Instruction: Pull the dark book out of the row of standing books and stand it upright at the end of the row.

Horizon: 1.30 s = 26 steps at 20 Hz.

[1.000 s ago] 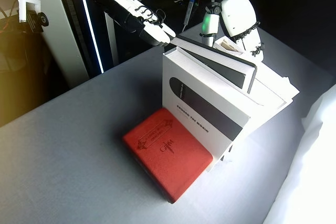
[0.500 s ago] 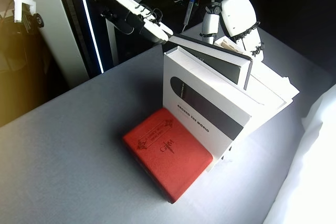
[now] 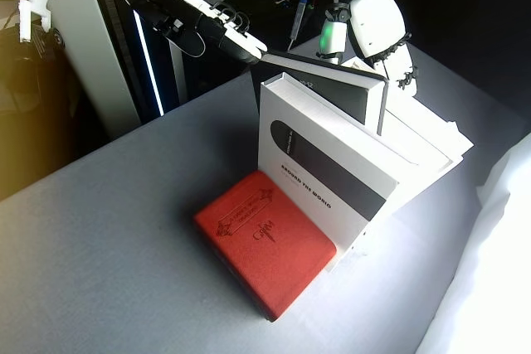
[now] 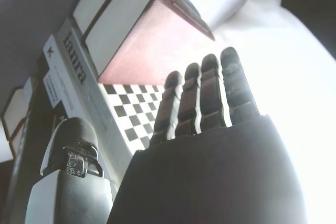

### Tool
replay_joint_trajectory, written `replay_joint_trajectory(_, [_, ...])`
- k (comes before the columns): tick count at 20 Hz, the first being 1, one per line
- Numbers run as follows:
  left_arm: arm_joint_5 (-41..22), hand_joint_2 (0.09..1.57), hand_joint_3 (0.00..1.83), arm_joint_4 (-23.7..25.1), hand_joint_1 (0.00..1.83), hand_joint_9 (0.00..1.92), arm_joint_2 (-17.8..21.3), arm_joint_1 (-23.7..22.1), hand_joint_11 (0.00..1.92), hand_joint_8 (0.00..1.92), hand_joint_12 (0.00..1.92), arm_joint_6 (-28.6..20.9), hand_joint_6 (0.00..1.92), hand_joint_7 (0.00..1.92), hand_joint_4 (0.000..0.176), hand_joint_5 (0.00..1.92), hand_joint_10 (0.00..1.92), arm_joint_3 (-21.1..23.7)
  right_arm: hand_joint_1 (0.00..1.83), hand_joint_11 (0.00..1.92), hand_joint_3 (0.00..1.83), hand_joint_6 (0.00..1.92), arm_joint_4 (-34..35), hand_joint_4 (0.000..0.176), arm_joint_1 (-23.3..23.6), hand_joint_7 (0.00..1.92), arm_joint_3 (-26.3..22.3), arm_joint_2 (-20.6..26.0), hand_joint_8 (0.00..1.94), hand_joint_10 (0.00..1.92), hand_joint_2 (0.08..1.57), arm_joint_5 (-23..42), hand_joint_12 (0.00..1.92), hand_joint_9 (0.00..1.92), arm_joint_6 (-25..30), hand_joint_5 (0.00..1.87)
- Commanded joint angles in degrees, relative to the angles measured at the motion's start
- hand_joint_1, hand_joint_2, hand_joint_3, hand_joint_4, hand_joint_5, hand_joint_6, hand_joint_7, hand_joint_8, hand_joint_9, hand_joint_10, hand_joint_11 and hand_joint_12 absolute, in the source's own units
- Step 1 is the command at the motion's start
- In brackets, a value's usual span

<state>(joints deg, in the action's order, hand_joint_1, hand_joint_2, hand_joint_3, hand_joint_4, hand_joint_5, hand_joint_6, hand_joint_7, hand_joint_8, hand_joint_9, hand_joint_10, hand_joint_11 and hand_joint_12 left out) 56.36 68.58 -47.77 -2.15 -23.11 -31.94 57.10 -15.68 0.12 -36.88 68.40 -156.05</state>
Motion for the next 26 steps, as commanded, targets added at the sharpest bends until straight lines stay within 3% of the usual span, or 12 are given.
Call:
replay_joint_trajectory(1, [0.9,1.22,0.00,4.8,0.00,0.02,0.5,-0.4,0.00,0.01,0.00,-0.1,0.01,0.03,0.000,0.05,0.01,0.3,0.00,0.00,0.00,0.00,-1.7,0.000,-0.1,0.00,-0.2,0.5,0.00,0.00,1.15,2.0,0.00,0.00,-0.3,0.00])
replay_joint_trajectory(10, [0.9,1.21,0.00,4.8,0.00,0.00,0.5,-0.5,0.00,0.01,0.00,-0.4,0.01,0.02,0.000,0.03,0.00,0.3,0.00,0.00,0.00,0.00,-4.4,0.000,-6.3,0.00,-0.2,0.4,0.00,0.00,1.16,3.7,0.00,0.00,0.1,0.00])
replay_joint_trajectory(19, [0.9,1.22,0.00,4.8,0.00,0.00,0.5,-0.5,0.00,0.00,0.00,-0.4,0.00,0.00,0.000,0.03,0.00,0.3,0.00,0.00,0.00,0.00,-4.4,0.000,-6.8,0.00,-0.1,0.3,0.00,0.00,1.16,2.7,0.00,0.00,1.6,0.00])
replay_joint_trajectory(26, [0.9,1.21,0.00,4.8,0.00,0.00,0.5,-0.6,0.00,0.00,0.00,-0.4,0.00,0.02,0.000,0.03,0.00,0.4,0.00,0.00,0.00,0.00,-4.4,0.000,-8.7,0.00,2.5,-2.8,0.00,0.00,1.16,3.4,0.00,0.00,1.8,0.00])
